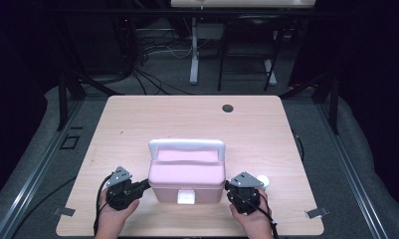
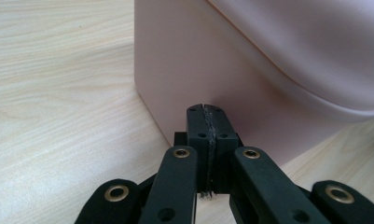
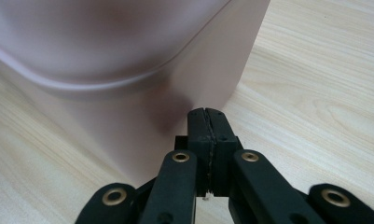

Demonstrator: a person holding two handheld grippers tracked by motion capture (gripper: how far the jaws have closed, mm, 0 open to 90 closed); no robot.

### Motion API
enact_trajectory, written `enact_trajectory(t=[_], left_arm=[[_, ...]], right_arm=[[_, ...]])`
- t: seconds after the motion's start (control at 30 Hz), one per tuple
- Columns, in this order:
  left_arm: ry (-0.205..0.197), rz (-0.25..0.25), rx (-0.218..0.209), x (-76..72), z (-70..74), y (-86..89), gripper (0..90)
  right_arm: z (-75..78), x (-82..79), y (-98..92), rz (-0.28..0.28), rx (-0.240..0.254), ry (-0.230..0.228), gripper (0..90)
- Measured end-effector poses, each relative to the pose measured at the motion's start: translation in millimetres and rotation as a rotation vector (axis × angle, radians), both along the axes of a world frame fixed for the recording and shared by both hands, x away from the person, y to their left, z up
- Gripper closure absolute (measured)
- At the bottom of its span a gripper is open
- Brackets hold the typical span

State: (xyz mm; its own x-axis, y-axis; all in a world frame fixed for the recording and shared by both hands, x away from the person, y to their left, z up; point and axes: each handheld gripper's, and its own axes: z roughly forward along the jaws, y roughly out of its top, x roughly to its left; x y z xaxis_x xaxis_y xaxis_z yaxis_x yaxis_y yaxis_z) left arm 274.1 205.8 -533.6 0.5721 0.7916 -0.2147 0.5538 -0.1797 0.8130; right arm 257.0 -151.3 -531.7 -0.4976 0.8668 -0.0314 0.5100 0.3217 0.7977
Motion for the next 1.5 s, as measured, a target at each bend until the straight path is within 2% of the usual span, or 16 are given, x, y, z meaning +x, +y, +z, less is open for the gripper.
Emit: enact_trajectory(t=[0.4,0.93,1.17,1.27,1.37,1.5], left_arm=[[0.016,-0.018,-0.005,-13.3,0.7,-0.2,89.9],[0.023,-0.024,-0.011,-22.9,0.8,-0.2,90.0],[0.028,-0.029,-0.02,-23.8,0.5,0.8,89.9],[0.032,-0.031,-0.024,-21.7,0.3,2.9,86.4],[0.054,-0.04,-0.03,-19.0,1.6,6.0,83.5],[0.042,-0.033,-0.044,-17.9,5.9,7.7,78.7]], right_arm=[[0.3,-10.6,-2.6,0.0,0.013,0.012,90.0],[0.3,-24.5,-3.9,0.005,0.01,0.012,90.0],[-0.1,-25.8,-5.1,0.012,0.02,0.013,90.0],[0.2,-24.5,-7.2,0.014,0.02,0.011,86.1],[2.5,-23.6,-9.3,0.017,0.024,-0.018,84.5],[5.5,-22.5,-11.6,0.02,0.014,-0.026,78.4]])
